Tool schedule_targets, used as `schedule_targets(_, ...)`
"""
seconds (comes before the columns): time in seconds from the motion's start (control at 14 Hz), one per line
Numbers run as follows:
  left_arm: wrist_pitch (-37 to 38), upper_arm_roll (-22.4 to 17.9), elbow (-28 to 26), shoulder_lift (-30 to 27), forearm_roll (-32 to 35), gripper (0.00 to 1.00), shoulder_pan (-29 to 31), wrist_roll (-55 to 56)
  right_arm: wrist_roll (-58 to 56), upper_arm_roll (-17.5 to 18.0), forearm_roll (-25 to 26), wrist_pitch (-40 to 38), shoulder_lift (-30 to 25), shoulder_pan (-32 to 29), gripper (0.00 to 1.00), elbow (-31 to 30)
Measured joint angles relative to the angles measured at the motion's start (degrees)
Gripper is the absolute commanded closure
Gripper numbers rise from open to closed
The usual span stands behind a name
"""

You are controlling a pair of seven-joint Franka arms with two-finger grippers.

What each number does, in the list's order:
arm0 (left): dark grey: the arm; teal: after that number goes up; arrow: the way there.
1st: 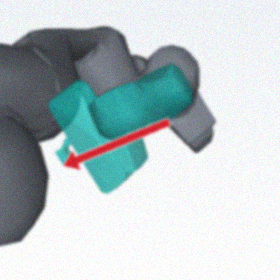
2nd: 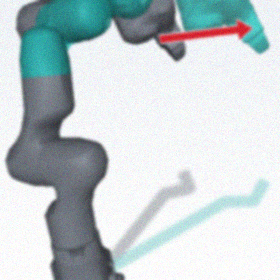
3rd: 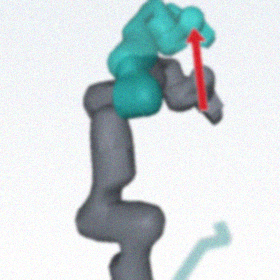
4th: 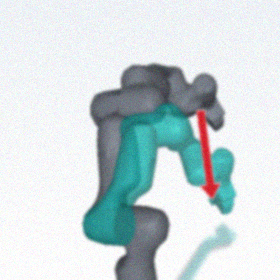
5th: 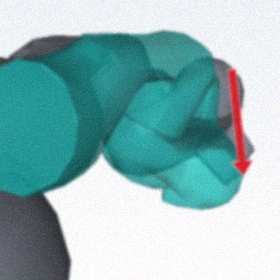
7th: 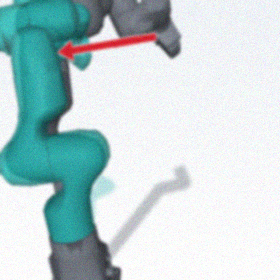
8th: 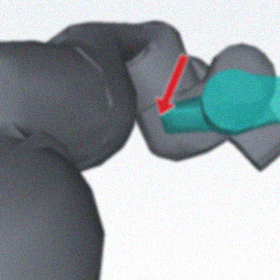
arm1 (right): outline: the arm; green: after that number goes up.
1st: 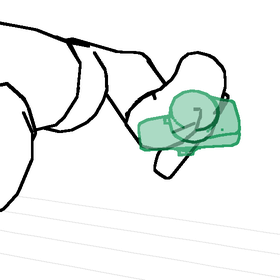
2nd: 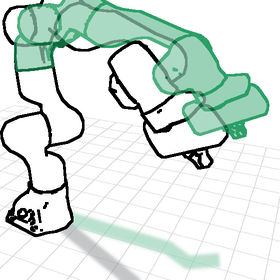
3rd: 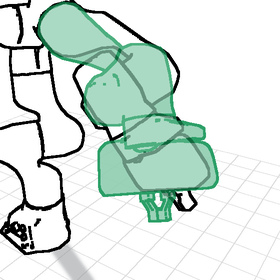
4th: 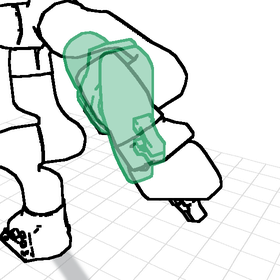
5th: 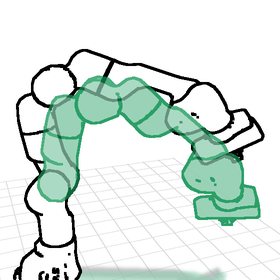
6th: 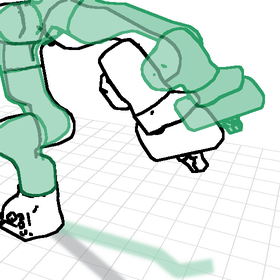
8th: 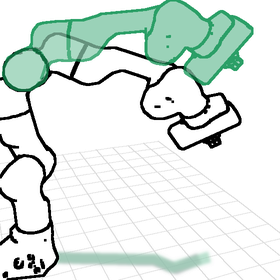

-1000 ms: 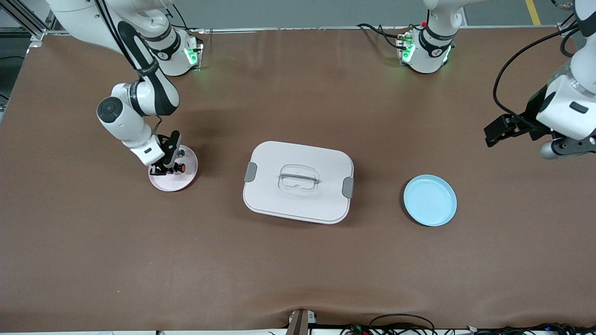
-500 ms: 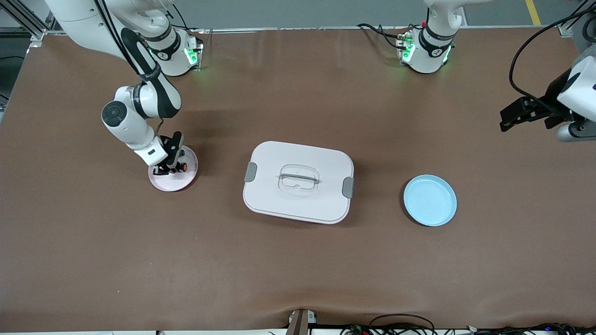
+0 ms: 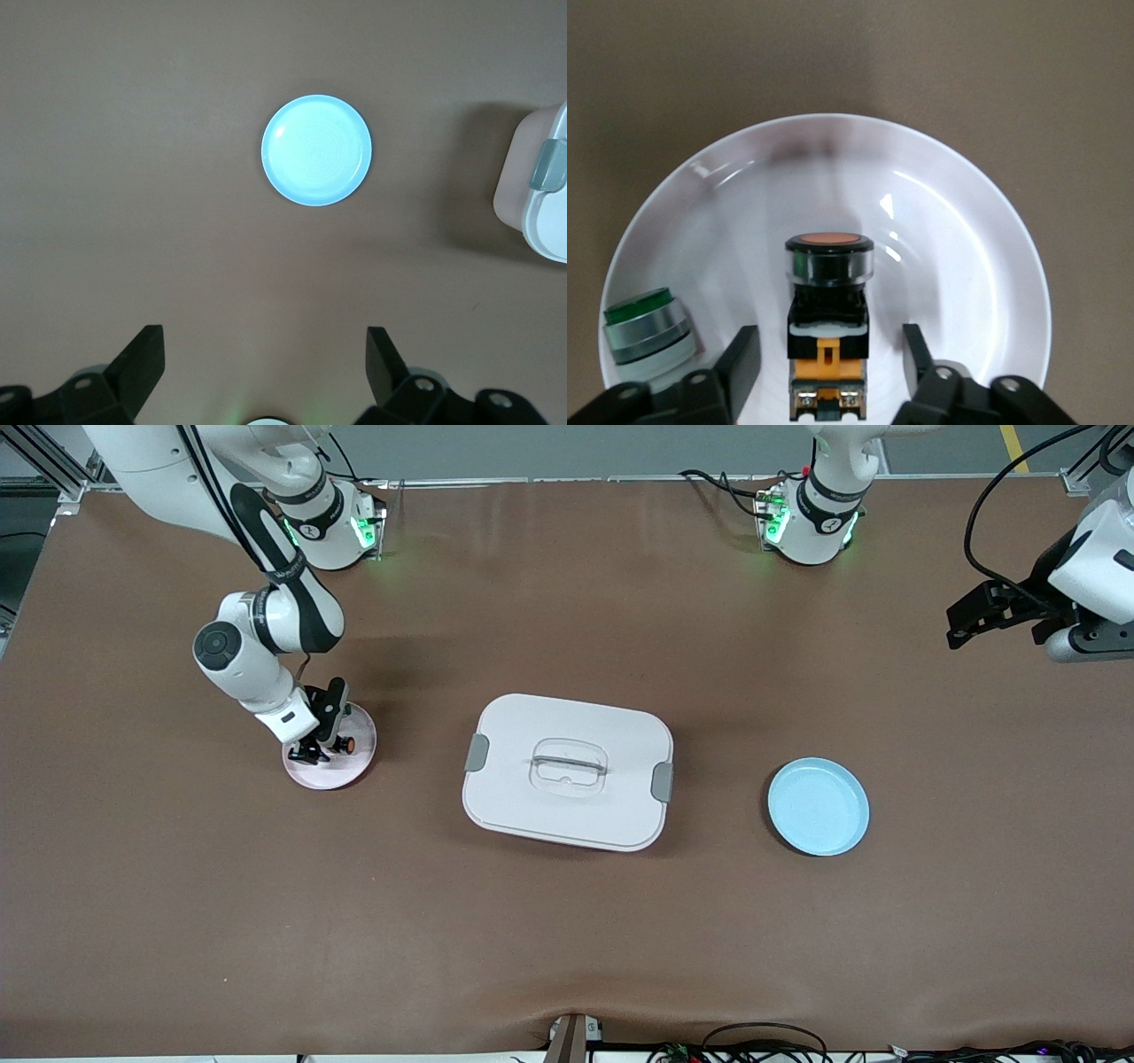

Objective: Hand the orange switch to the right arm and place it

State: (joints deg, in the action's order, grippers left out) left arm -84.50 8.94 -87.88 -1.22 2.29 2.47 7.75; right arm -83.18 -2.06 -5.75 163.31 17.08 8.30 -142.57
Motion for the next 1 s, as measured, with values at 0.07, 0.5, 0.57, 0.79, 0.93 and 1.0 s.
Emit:
schedule_targets(0.07, -0.1, -0.2, -0.3, -0.3, 0.0, 0.0, -0.2, 0.0, 0.0, 0.0, 0.0, -1.6, 0.0, 0.0, 0.0, 0.7)
schedule_targets(0.5, -0.2, -3.9, -1.2, -1.2, 0.0, 0.0, -2.7, -0.1, 1.3, -0.1, -0.1, -25.8, -3.9, -1.8, 0.0, 11.7)
schedule_targets(0.57, -0.2, -3.9, -1.3, -1.3, 0.0, 0.0, -2.7, -0.1, 3.2, -0.1, -0.1, -29.5, -4.5, -2.6, 0.0, 13.6)
schedule_targets(0.79, -0.2, -3.9, -1.5, -1.4, 0.0, 0.0, -2.8, -0.1, 11.1, -0.2, 0.0, -40.4, -5.9, -4.4, 0.0, 19.9)
schedule_targets(0.93, -0.3, -3.9, -1.5, -1.4, 0.0, 0.0, -2.8, -0.1, 16.6, -0.3, 0.3, -48.4, -6.4, -5.0, 0.0, 25.5)
schedule_targets(1.0, -0.3, -3.9, -1.5, -1.4, 0.0, 0.0, -2.8, -0.1, 19.1, -0.5, 0.4, -51.6, -6.5, -5.4, 0.0, 28.2)
